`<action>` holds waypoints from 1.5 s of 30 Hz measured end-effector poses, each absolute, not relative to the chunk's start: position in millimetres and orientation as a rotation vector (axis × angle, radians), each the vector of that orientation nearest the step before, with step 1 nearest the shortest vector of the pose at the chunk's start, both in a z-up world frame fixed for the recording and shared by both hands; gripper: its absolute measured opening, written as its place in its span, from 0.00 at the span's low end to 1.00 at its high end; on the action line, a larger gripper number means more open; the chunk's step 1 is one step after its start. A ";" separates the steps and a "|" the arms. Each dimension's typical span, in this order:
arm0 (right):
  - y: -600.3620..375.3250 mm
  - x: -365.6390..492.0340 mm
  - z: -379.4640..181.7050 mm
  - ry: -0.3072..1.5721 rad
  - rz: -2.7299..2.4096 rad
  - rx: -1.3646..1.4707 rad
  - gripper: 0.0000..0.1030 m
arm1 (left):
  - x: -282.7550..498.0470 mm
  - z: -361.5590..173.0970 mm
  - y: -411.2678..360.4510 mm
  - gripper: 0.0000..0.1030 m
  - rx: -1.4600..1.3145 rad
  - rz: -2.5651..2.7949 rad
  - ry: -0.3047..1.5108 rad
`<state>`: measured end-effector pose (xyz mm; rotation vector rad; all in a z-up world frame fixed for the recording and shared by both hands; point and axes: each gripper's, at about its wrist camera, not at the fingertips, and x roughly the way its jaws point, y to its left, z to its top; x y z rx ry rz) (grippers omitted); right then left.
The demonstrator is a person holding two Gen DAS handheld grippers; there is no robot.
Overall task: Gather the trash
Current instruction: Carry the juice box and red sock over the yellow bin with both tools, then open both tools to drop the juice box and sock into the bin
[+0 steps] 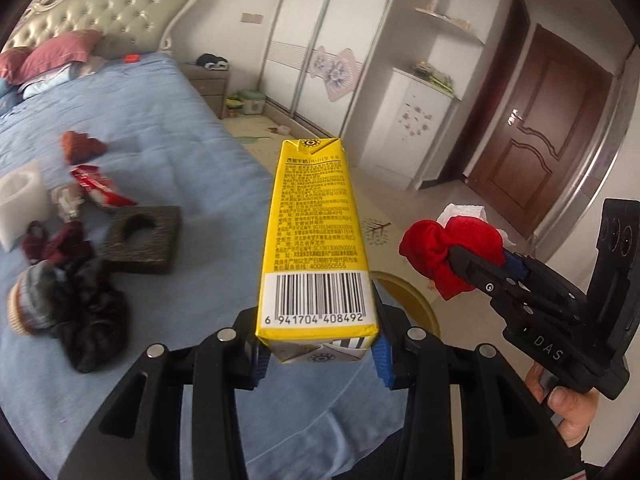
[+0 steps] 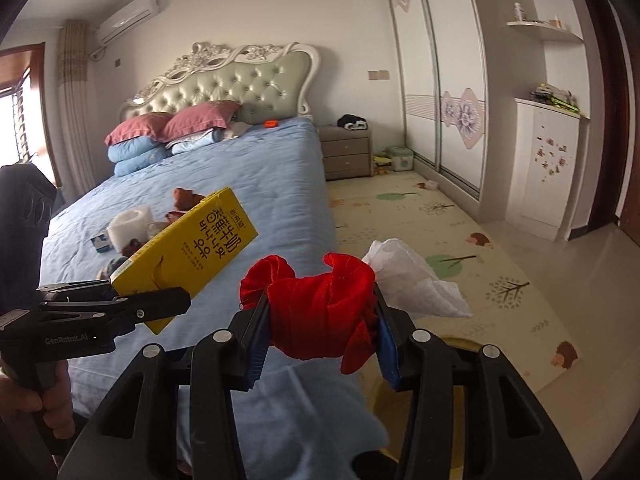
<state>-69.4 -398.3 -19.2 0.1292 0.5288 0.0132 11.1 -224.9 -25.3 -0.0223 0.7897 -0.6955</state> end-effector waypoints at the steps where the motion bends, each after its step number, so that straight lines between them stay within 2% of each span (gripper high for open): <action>1: -410.7 -71.8 -20.7 0.533 -0.009 0.132 0.43 | 12.6 -28.6 -240.6 0.41 -0.010 -0.720 0.798; 12: -528.4 -92.2 -77.7 0.696 -0.207 0.197 0.44 | 36.4 -86.1 -409.5 0.41 0.123 -0.914 0.984; 19: -555.4 -81.8 -124.0 0.806 -0.220 0.219 0.45 | 46.8 -114.9 -465.5 0.41 0.218 -0.895 1.052; 21: -559.0 -79.0 -135.0 0.832 -0.209 0.222 0.54 | 50.2 -120.0 -474.2 0.46 0.241 -0.891 1.063; 22: -560.3 -77.3 -139.6 0.845 -0.204 0.218 0.57 | 53.3 -121.9 -477.7 0.61 0.250 -0.890 1.069; 23: -560.7 -75.4 -143.8 0.856 -0.201 0.211 0.69 | 54.6 -121.2 -475.8 0.81 0.252 -0.886 1.075; 24: -560.8 -72.3 -146.2 0.864 -0.203 0.202 0.79 | 57.2 -120.8 -477.6 0.87 0.246 -0.882 1.074; 26: -558.4 -70.5 -150.3 0.874 -0.204 0.182 0.79 | 58.1 -120.4 -478.6 0.90 0.240 -0.885 1.066; 34: -560.6 -72.8 -154.9 0.880 -0.203 0.224 0.79 | 55.0 -117.0 -464.8 0.92 0.227 -0.877 1.060; 45: -545.2 -83.2 -128.7 0.803 -0.221 0.219 0.79 | 39.9 -86.8 -434.8 0.92 0.234 -0.834 0.935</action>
